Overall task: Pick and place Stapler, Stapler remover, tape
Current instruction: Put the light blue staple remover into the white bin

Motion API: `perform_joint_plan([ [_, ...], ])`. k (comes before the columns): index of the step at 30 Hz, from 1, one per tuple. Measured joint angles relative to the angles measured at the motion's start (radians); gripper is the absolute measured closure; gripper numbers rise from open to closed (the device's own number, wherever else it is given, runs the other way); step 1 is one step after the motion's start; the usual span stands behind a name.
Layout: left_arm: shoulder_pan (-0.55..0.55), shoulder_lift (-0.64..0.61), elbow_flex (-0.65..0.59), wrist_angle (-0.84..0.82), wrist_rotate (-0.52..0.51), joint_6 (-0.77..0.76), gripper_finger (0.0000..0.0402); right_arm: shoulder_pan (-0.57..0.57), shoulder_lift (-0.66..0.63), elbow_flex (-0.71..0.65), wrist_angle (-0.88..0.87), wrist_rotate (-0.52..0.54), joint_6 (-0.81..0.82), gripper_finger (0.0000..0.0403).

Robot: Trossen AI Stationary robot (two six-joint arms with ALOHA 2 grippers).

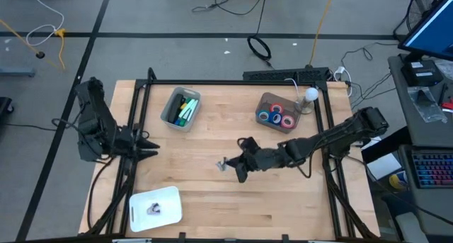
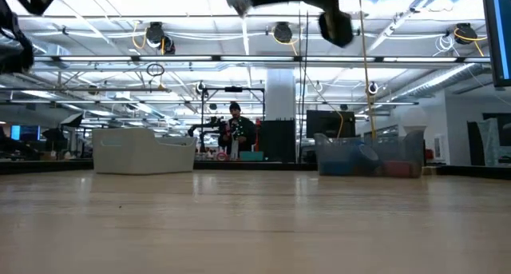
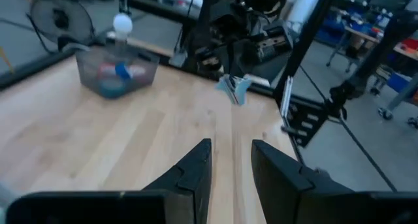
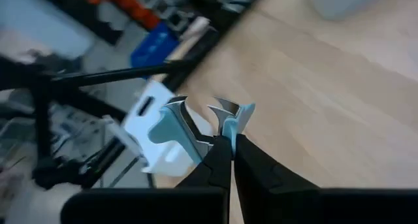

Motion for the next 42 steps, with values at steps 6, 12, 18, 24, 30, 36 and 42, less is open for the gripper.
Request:
perform_joint_plan([
  [6, 0.12, 0.14, 0.0, 0.266, 0.038, 0.112, 0.0293, -0.061, -0.014, 0.0, 0.15, -0.148, -0.193, 0.0402],
  [12, 0.271, 0.292, 0.0, 0.499, 0.175, 0.185, 0.0293, -0.107, -0.014, 0.0, 0.23, -0.315, -0.286, 0.0403],
  [18, 0.409, 0.444, 0.0, 0.758, 0.338, 0.276, 0.0293, -0.13, -0.014, 0.0, 0.283, -0.451, -0.369, 0.0403],
  [24, 0.505, 0.571, 0.0, 0.936, 0.493, 0.305, 0.0293, -0.161, -0.013, 0.0, 0.34, -0.554, -0.441, 0.0403],
  [30, 0.538, 0.68, 0.011, 1.089, 0.526, 0.389, 0.0293, -0.198, -0.014, 0.0, 0.345, -0.619, -0.482, 0.0403],
  [36, 0.544, 0.739, 0.053, 1.106, 0.526, 0.409, 0.0293, -0.231, -0.014, 0.0, 0.343, -0.62, -0.501, 0.0403],
  [42, 0.553, 0.765, 0.078, 1.105, 0.527, 0.418, 0.0293, -0.251, -0.014, -0.001, 0.309, -0.646, -0.501, 0.0403],
])
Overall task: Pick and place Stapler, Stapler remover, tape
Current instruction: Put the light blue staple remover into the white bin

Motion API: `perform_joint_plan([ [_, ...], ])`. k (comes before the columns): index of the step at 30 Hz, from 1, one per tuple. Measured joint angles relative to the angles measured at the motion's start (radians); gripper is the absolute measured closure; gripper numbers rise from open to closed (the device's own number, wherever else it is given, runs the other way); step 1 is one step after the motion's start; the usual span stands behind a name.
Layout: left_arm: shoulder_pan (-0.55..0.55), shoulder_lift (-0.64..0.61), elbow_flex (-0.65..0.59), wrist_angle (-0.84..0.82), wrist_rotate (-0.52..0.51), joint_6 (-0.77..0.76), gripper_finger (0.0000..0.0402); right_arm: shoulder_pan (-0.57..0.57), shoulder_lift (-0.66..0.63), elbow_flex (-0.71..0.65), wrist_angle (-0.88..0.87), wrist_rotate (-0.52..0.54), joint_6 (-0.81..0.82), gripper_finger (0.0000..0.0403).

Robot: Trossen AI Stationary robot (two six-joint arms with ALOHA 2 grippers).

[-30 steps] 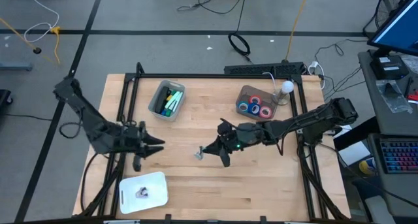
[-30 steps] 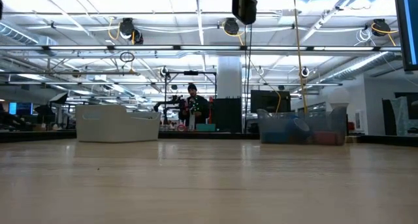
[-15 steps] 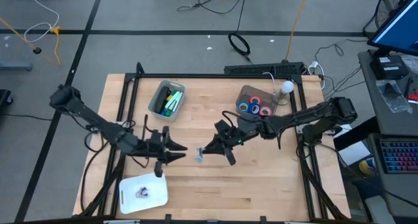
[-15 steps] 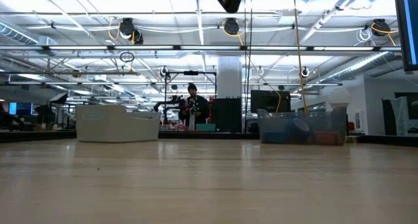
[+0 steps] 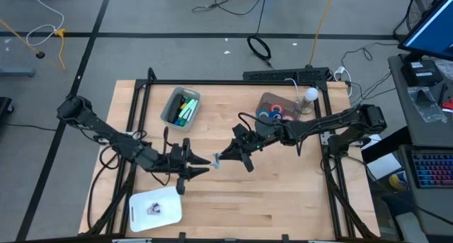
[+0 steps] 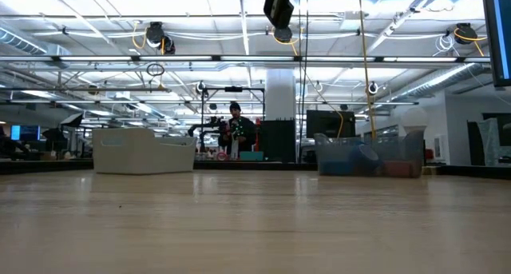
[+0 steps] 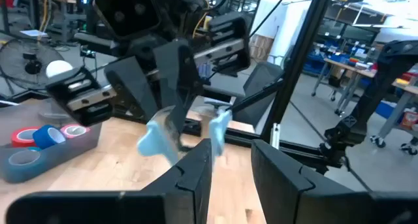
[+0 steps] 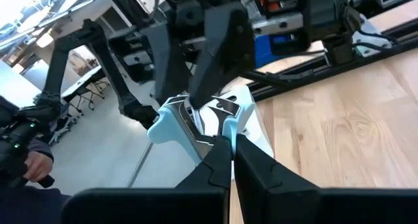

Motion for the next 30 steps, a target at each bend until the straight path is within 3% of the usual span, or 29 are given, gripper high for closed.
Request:
perform_joint_plan([
  [5, 0.021, 0.001, 0.0, 0.003, 0.001, -0.007, 0.0293, 0.0, 0.0, 0.0, 0.003, 0.0, -0.004, 0.0403],
  [16, 0.122, 0.011, 0.001, 0.004, 0.197, -0.08, 0.0293, -0.012, 0.0, 0.0, 0.01, 0.007, -0.007, 0.0403],
  [21, 0.15, 0.011, 0.001, 0.015, 0.236, -0.084, 0.0295, -0.014, 0.0, 0.0, 0.007, 0.018, -0.007, 0.0403],
  [28, 0.186, 0.01, 0.001, 0.021, 0.335, -0.098, 0.0376, -0.013, 0.0, 0.0, -0.002, 0.018, -0.006, 0.0403],
  [30, 0.192, 0.01, 0.001, 0.021, 0.35, -0.102, 0.0377, -0.012, 0.0, 0.0, -0.002, 0.018, -0.006, 0.0403],
])
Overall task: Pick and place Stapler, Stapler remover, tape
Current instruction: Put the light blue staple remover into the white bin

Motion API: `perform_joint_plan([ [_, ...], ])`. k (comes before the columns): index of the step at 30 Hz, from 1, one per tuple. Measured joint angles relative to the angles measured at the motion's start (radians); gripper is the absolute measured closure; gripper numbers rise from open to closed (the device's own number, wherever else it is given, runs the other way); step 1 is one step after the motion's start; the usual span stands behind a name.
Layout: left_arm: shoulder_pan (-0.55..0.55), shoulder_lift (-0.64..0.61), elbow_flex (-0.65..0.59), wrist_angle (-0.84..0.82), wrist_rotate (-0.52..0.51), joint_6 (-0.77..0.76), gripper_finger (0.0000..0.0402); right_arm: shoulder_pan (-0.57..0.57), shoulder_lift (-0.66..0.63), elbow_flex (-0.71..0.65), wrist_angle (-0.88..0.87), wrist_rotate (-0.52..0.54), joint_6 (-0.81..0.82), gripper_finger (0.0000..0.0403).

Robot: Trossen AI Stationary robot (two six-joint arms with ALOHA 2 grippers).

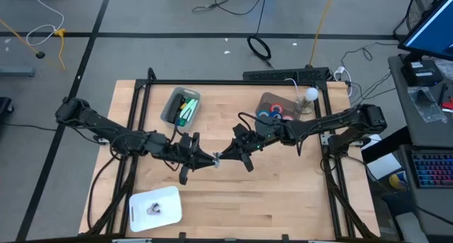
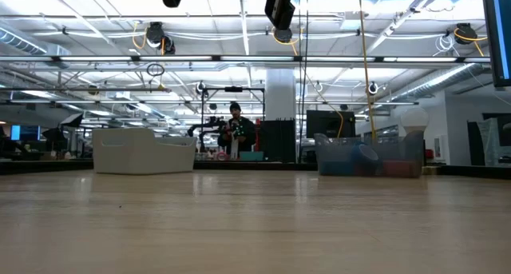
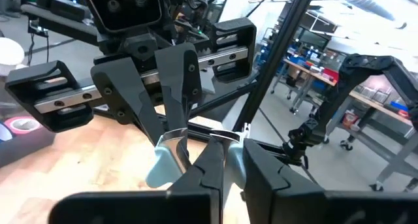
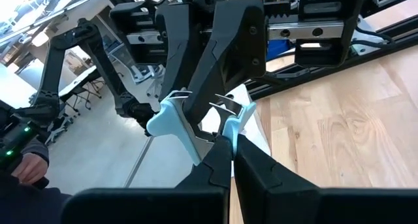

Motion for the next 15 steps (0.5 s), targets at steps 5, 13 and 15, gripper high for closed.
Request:
perform_joint_plan([
  [5, 0.003, 0.0, 0.0, 0.0, 0.02, -0.017, 0.0374, 0.0, 0.0, 0.0, 0.001, 0.002, 0.0, 0.0403],
  [13, 0.001, 0.0, 0.0, -0.002, 0.041, -0.031, 0.0374, 0.003, 0.0, 0.0, 0.004, -0.015, 0.005, 0.0374],
  [15, 0.001, 0.0, 0.0, -0.006, 0.06, -0.032, 0.0374, 0.002, 0.0, 0.0, 0.005, -0.036, 0.014, 0.0359],
])
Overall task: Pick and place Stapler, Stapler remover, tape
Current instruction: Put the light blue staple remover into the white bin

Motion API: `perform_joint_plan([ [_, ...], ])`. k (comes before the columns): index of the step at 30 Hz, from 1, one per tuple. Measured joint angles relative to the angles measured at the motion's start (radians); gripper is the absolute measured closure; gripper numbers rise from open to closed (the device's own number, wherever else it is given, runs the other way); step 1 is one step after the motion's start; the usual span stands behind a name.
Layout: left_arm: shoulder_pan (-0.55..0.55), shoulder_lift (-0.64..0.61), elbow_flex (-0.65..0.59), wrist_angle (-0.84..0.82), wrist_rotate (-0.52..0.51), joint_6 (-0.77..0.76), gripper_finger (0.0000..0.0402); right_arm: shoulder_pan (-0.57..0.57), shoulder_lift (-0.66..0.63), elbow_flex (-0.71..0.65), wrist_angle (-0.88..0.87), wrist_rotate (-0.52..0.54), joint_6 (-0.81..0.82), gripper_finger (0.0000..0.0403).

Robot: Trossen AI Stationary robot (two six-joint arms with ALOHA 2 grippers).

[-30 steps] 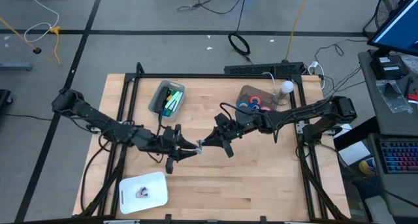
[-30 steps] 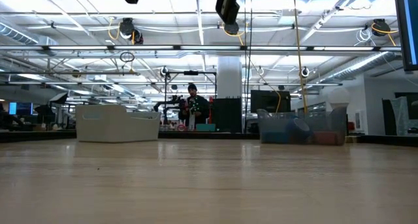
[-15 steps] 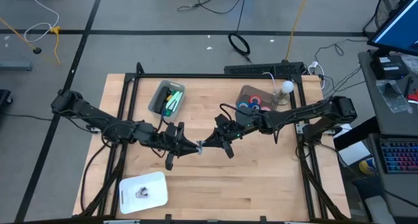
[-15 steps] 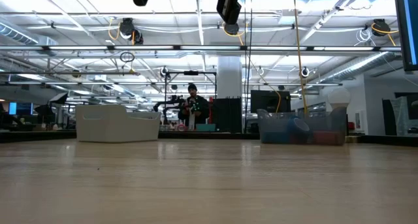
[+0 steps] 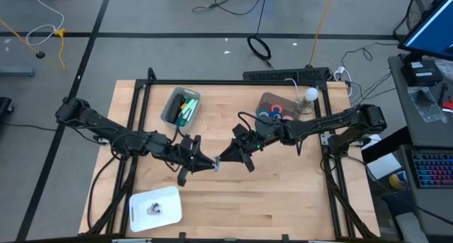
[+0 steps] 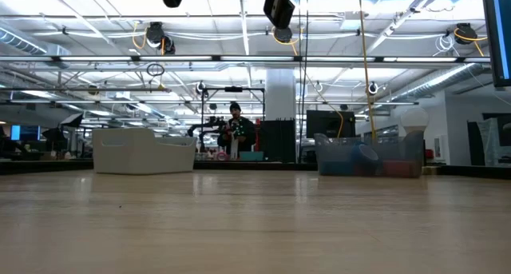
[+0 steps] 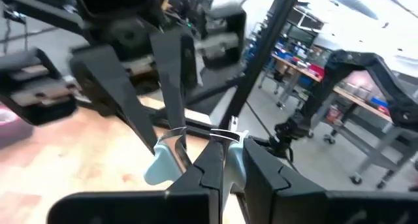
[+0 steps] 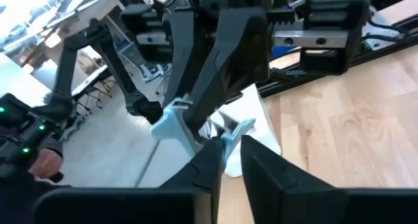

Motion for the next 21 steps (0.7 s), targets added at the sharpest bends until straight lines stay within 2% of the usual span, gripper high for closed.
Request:
perform_joint_plan([
  [6, -0.002, 0.001, 0.0, -0.017, 0.055, -0.026, 0.0374, -0.002, 0.0, 0.0, -0.039, -0.061, 0.021, 0.0305],
  [11, -0.019, 0.0, 0.0, -0.122, 0.095, -0.085, 0.0375, -0.012, 0.0, 0.0, -0.12, -0.139, 0.034, 0.0269],
  [16, -0.061, 0.0, 0.0, -0.301, 0.111, -0.202, 0.0375, -0.017, 0.0, 0.0, -0.229, -0.185, 0.044, 0.0258],
  [21, -0.126, 0.0, 0.0, -0.535, 0.128, -0.398, 0.0375, -0.016, 0.0, 0.0, -0.283, -0.189, 0.044, 0.0261],
])
